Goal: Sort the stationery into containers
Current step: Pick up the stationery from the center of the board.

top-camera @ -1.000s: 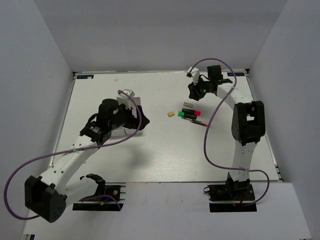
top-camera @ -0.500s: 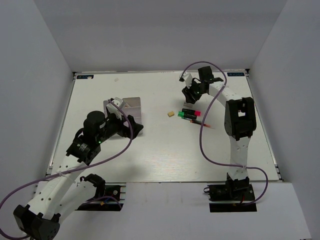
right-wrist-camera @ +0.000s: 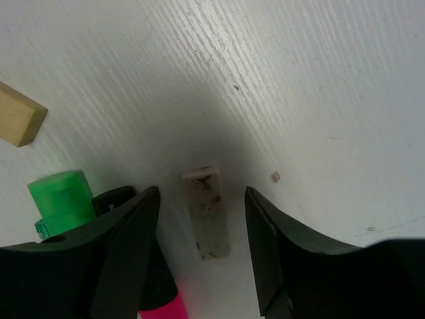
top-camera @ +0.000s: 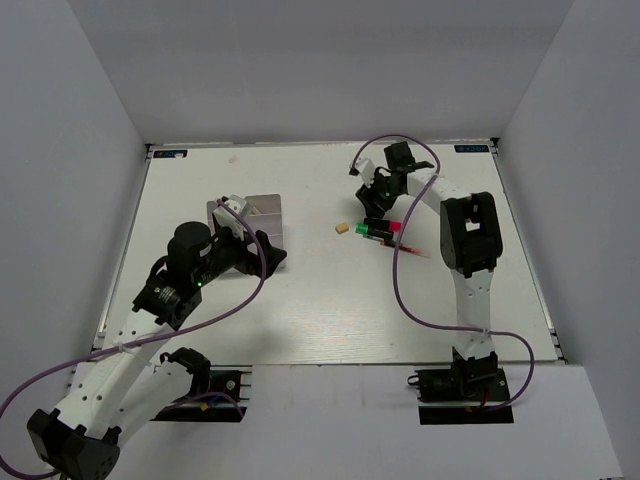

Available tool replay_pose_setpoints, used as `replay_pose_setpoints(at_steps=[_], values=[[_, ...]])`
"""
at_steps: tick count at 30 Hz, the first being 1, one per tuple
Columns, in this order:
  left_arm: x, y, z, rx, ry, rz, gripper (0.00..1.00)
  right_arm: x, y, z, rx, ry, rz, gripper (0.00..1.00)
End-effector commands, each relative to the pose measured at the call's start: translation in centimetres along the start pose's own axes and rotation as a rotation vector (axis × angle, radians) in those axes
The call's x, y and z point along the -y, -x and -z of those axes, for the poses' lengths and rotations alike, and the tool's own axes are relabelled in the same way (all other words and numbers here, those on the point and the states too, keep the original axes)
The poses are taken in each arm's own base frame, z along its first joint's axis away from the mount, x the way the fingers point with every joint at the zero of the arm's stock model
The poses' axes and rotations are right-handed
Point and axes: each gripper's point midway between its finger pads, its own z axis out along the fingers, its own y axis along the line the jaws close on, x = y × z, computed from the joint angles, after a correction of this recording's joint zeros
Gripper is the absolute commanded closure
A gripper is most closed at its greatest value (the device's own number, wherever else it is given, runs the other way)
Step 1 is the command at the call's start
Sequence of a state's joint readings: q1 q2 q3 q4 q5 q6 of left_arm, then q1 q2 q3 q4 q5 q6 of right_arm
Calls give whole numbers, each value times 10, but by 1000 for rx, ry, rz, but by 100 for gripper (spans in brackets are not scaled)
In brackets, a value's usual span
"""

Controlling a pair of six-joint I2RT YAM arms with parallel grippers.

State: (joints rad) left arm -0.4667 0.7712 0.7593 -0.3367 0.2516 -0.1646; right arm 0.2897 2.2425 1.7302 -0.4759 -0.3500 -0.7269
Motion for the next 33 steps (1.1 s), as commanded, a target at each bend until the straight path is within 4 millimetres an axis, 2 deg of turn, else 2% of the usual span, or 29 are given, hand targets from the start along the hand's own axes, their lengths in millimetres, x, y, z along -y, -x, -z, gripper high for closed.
replay_pose_setpoints(at_steps=[1, 2, 5, 6, 8, 9, 11, 12, 15, 16, 18, 19, 21, 22, 23, 24, 26, 27, 30, 31, 33], values=[[0, -2, 2, -2, -6, -9, 0, 10, -3, -2, -29, -32, 11, 40], [0, -2, 2, -2, -6, -9, 0, 10, -4, -4, -34, -33, 13, 40], [0, -2, 2, -2, -6, -9, 0, 11, -9, -9, -52, -29, 13, 49], [0, -2, 2, -2, -6, -9, 0, 10, -9, -8, -51, -26, 15, 58], [0, -2, 2, -2, -6, -9, 0, 5, -13, -6, -70, -3, 18, 69], [1, 0, 3, 7, -7, -12, 0, 0, -7, -1, -51, 18, 27, 81], [-1, 0, 3, 8, 2, -12, 0, -11, -2, 9, -36, 51, 36, 90], [0, 3, 6, 20, 0, -15, 0, -15, 9, 19, -6, 57, 51, 97], [0, 8, 8, 42, 6, -20, 0, -38, 34, 39, 48, 97, 100, 99], [1, 10, 10, 52, 4, -23, 0, -47, 55, 61, 100, 103, 122, 99], [1, 15, 15, 76, 11, -28, 0, -75, 74, 66, 127, 153, 185, 99], [1, 13, 16, 78, 11, -28, 0, -86, 94, 86, 188, 164, 218, 99], [1, 16, 20, 105, 18, -34, 0, -116, 110, 89, 214, 221, 266, 99], [4, 24, 27, 141, 12, -43, 0, -128, 126, 104, 273, 247, 288, 100], [4, 25, 28, 156, 9, -47, 0, -150, 137, 104, 291, 287, 318, 100], [6, 28, 32, 171, 7, -50, 0, -158, 146, 111, 320, 302, 332, 100], [9, 36, 40, 222, -1, -63, 0, -179, 157, 114, 345, 350, 338, 100], [10, 34, 42, 227, -2, -64, 0, -195, 165, 117, 370, 392, 355, 100], [16, 44, 54, 291, -23, -82, 0, -213, 180, 116, 400, 448, 334, 100], [17, 43, 56, 302, -25, -85, 0, -225, 190, 116, 421, 470, 344, 100], [20, 45, 60, 324, -44, -94, 0, -239, 198, 113, 434, 516, 340, 100]])
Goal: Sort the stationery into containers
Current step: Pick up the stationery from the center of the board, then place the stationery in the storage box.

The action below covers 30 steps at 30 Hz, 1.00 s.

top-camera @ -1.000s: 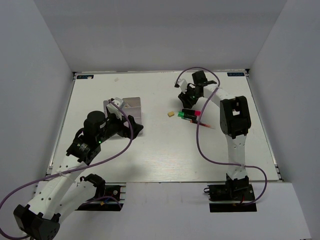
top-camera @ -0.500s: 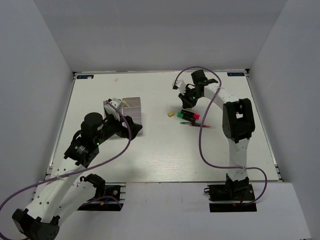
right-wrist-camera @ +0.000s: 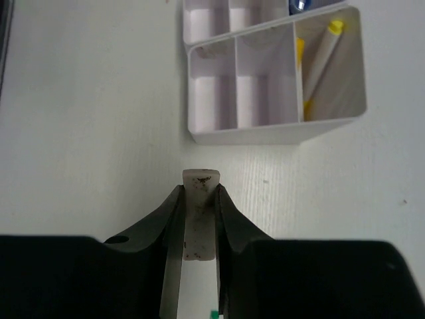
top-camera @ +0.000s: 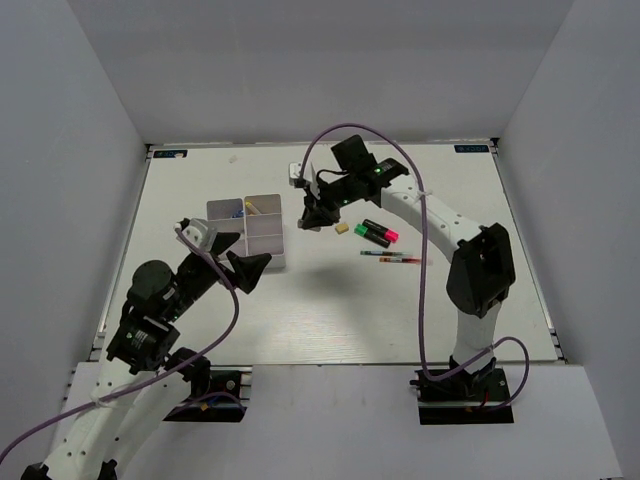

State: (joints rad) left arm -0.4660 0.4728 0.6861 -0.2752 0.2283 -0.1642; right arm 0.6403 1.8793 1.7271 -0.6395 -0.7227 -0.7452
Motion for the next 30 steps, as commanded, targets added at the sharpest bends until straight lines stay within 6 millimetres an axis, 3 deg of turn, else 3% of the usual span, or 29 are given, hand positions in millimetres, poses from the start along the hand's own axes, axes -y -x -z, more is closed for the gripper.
replay_pose_setpoints(at_steps=[1, 5, 6, 8, 11, 16, 19, 26, 30], values=[[3, 8, 4, 58, -25, -26, 0, -11, 34, -16, 91, 79, -5, 100], [9, 11, 7, 67, -53, -40, 0, -9, 52, -41, 115, 87, 38, 100], [9, 11, 7, 67, -53, -40, 0, -5, 41, -55, 92, 95, 20, 100], [9, 11, 7, 67, -53, -40, 0, 1, 59, -58, 110, 87, 61, 100], [10, 10, 7, 66, -62, -40, 0, 1, 64, -77, 130, 116, 79, 100], [10, 10, 7, 66, -62, -40, 0, 2, 60, -104, 134, 127, 102, 98], [10, 10, 7, 66, -62, -40, 0, 16, 48, -118, 114, 85, 104, 97], [10, 10, 7, 66, -62, -40, 0, 39, 39, -129, 101, 16, 158, 90], [10, 10, 7, 66, -62, -40, 0, 50, 44, -129, 105, -23, 184, 87]])
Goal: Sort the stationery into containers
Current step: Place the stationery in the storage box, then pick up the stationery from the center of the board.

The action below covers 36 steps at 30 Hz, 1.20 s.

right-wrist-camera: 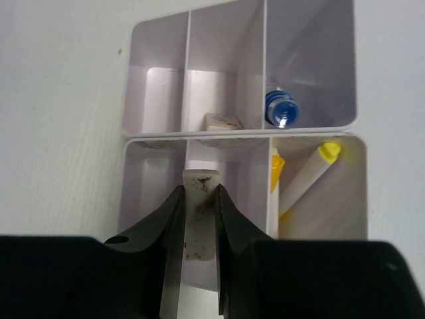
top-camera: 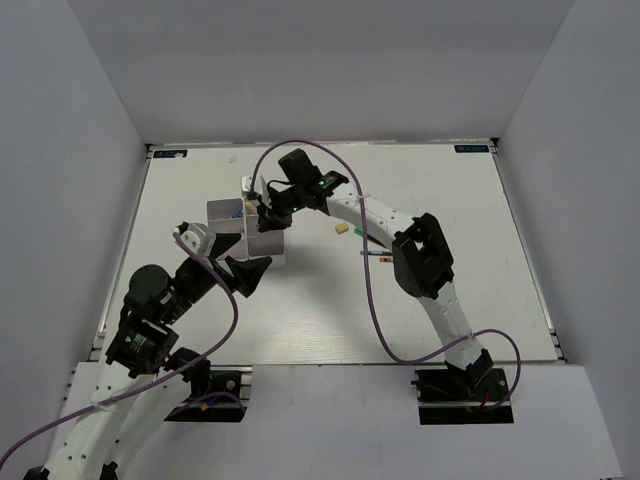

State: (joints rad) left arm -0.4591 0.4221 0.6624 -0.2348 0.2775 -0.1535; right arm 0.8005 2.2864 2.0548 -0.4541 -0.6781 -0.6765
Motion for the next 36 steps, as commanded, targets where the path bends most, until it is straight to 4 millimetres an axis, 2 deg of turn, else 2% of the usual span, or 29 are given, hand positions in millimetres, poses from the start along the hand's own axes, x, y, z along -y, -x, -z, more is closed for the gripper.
replay_pose_setpoints(at_steps=[1, 6, 8, 9, 12, 14, 15, 17, 22, 24, 25, 27, 28, 29, 31, 32, 33, 35, 36], values=[[0, 2, 0, 8, -10, -22, 0, 24, 31, 5, 57, -77, 105, 87], [0, -1, -2, -1, -9, -19, 0, 28, 35, 9, 57, -97, 115, 87], [0, -1, -2, -1, -9, -19, 0, 31, 31, 8, 46, -111, 111, 83], [0, -1, -2, -1, -9, -19, 0, 33, 30, 7, 37, -124, 114, 75], [0, -1, -2, -1, -9, -19, 0, 32, 20, 6, 10, -131, 116, 62], [0, -1, -2, -1, -9, -19, 0, 29, 14, 6, -3, -118, 109, 58], [0, -1, -2, -1, -9, -19, 0, 25, 18, 9, 3, -110, 114, 53], [0, -1, -2, -1, -9, -19, 0, 21, 20, 11, 5, -97, 110, 48], [0, -1, -2, -1, -9, -19, 0, 2, 50, 33, 58, -43, 108, 45], [0, -1, -2, -1, -9, -19, 0, -1, 56, 39, 65, -35, 103, 48], [0, -1, -2, -1, -9, -19, 0, -2, 62, 47, 67, -42, 106, 52], [-1, -3, -2, -10, -8, -16, 0, 1, 62, 57, 55, -60, 98, 60], [-1, -3, -2, -10, -8, -16, 0, 1, 71, 71, 54, -90, 111, 65], [0, 0, 0, 1, -9, -19, 0, 5, 68, 79, 48, -107, 108, 82], [-1, -5, 0, -8, -8, -17, 0, 9, 52, 98, 25, -141, 96, 96], [1, -5, 0, -9, -17, -17, 3, 11, 55, 110, 24, -171, 111, 100], [2, -3, 1, -1, -18, -19, 6, 10, 37, 118, 3, -189, 105, 100], [4, -3, 1, -2, -29, -19, 22, 20, 35, 144, -6, -269, 130, 100], [4, -3, 1, -2, -29, -19, 31, 20, -3, 147, -58, -273, 91, 99]])
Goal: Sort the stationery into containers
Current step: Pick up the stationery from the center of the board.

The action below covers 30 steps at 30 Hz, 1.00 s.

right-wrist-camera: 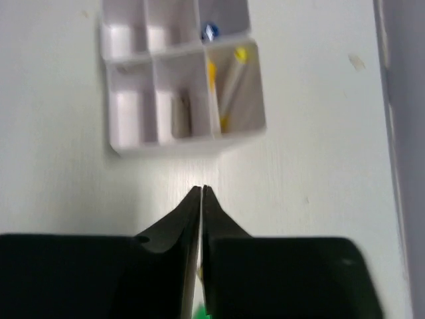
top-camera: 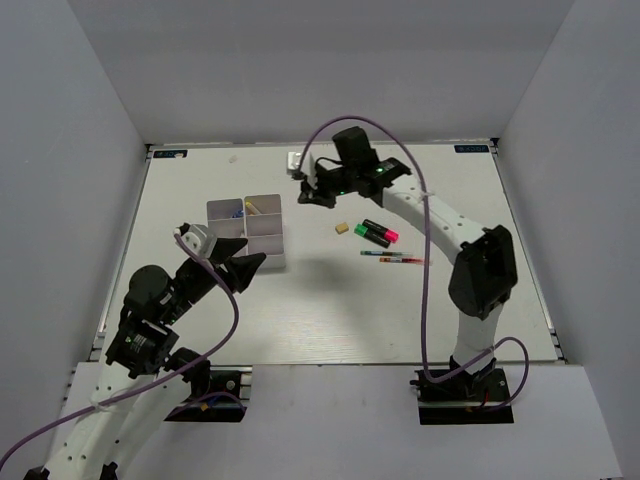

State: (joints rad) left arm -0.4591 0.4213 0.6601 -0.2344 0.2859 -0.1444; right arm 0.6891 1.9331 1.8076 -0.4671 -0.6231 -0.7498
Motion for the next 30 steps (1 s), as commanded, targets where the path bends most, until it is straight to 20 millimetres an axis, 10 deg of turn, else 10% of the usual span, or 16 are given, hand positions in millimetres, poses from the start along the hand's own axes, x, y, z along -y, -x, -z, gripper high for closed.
replay_pose_setpoints(at_steps=[1, 2, 6, 13, 30], values=[[2, -5, -1, -11, -19, -7, 39, 22, -41, 29, -68, -110, 48, 90], [2, -5, -1, -11, -19, -7, 58, 22, -62, 30, -121, -126, 41, 63], [-5, -16, -5, -65, 13, 10, 68, 34, -132, 35, -265, -145, 90, 41], [-12, -20, -7, -91, 49, 18, 33, 43, -183, 28, -312, 10, 176, 36], [-13, -27, -11, -119, 44, 26, 33, 25, -238, 22, -341, 232, 225, 33]])
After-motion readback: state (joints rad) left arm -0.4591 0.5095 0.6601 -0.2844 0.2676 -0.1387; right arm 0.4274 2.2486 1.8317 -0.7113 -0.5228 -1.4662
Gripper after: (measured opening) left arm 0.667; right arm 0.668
